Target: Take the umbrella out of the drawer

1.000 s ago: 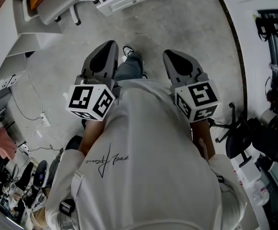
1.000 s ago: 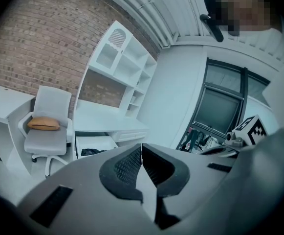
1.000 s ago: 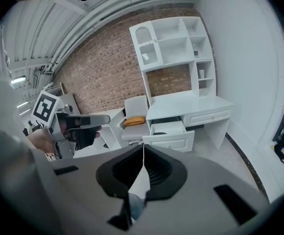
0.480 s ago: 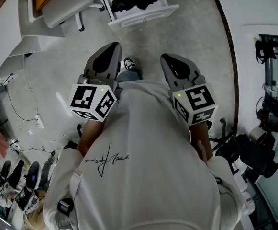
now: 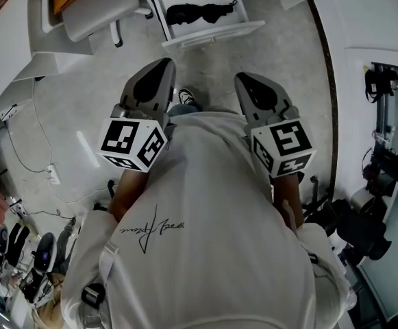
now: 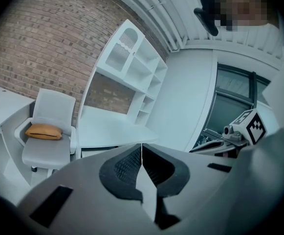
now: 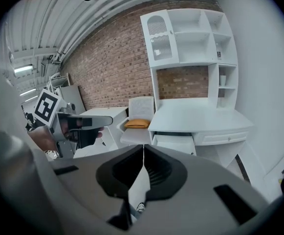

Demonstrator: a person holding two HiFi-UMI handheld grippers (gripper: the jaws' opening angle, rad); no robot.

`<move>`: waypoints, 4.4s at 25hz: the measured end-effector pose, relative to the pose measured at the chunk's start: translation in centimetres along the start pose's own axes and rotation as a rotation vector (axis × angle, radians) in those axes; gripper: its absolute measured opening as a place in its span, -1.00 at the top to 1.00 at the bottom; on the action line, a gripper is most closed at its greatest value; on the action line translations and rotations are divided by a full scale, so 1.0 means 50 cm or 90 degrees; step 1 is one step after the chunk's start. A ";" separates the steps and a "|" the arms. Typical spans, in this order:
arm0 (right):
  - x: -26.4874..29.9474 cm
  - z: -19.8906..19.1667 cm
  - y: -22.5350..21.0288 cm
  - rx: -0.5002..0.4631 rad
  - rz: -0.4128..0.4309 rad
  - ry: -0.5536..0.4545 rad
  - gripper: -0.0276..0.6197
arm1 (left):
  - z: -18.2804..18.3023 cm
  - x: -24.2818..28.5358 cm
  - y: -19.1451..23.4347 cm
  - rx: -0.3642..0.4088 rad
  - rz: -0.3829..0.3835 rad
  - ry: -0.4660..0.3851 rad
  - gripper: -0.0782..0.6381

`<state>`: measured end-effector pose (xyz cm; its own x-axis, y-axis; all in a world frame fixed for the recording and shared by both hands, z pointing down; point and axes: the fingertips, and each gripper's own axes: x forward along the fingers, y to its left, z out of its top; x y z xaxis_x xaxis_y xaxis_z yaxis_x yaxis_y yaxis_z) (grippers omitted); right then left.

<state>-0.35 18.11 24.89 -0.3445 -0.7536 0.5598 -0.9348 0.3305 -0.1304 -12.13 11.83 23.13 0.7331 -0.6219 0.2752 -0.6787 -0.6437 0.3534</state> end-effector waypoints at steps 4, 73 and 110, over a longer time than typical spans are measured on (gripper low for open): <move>0.020 0.013 0.001 -0.010 0.008 0.008 0.83 | 0.001 -0.001 0.023 -0.010 0.013 0.001 0.73; 0.498 0.034 -0.269 -0.263 0.356 0.177 0.83 | -0.012 0.350 0.173 -0.116 0.263 0.032 0.73; 0.710 -0.107 -0.294 -0.405 0.345 0.227 0.83 | -0.175 0.420 0.284 -0.209 0.271 0.104 0.73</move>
<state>1.62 -10.48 51.04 -0.5767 -0.2186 0.7872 -0.3920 0.9194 -0.0319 -6.02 -6.48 41.75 0.4127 -0.7020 0.5804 -0.8863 -0.1624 0.4338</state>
